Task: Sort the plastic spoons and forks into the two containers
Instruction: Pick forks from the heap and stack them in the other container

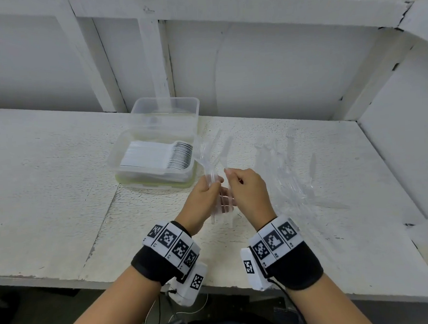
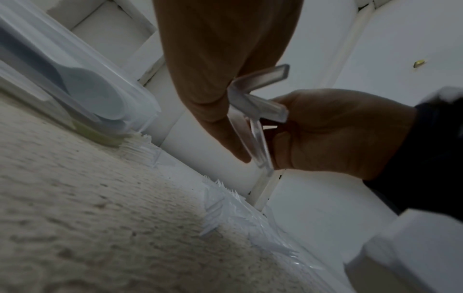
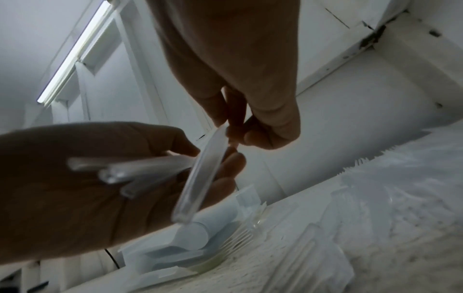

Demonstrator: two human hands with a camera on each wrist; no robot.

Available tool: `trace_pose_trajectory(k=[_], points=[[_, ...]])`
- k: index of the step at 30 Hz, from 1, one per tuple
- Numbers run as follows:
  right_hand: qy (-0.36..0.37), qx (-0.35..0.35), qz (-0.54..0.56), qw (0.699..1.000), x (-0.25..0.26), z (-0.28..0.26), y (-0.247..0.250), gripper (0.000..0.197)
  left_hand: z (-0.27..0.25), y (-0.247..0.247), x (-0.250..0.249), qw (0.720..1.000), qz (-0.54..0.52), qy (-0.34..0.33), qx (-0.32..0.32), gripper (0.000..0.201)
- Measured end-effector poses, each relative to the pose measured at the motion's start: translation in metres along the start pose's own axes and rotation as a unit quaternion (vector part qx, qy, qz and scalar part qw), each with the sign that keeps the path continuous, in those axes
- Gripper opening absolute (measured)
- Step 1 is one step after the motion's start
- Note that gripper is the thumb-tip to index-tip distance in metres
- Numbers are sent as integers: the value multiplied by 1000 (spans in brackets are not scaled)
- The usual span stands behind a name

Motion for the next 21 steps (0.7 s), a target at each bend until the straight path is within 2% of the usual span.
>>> trace_pose_trajectory(k=[5, 9, 11, 15, 18, 21], points=[[-24, 11, -29, 999, 0, 3, 4, 32, -6, -10, -4, 997, 16, -23, 69, 16], [-18, 45, -3, 999, 3, 5, 2, 43, -9, -9, -8, 996, 27, -26, 81, 15], [-13, 70, 17, 997, 8, 6, 2, 37, -9, -8, -9, 995, 40, -26, 84, 13], [-83, 106, 107, 985, 1, 12, 7, 19, -8, -5, -10, 993, 64, -34, 88, 10], [-166, 95, 226, 955, -10, 19, 7, 33, -7, -6, -11, 992, 73, -42, 94, 10], [-195, 97, 310, 926, -8, 26, 4, 45, -10, -11, -10, 989, 83, -43, 117, 7]])
Point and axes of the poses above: each hand's wrist, its own z-axis towards the middle knuckle, its own y-axis out of the back of the hand, x = y × z, the point moved 8 cm from there along z, towards the middle knuckle, and after that the axes turned 5 degrees about z, right-handed, at the moved point
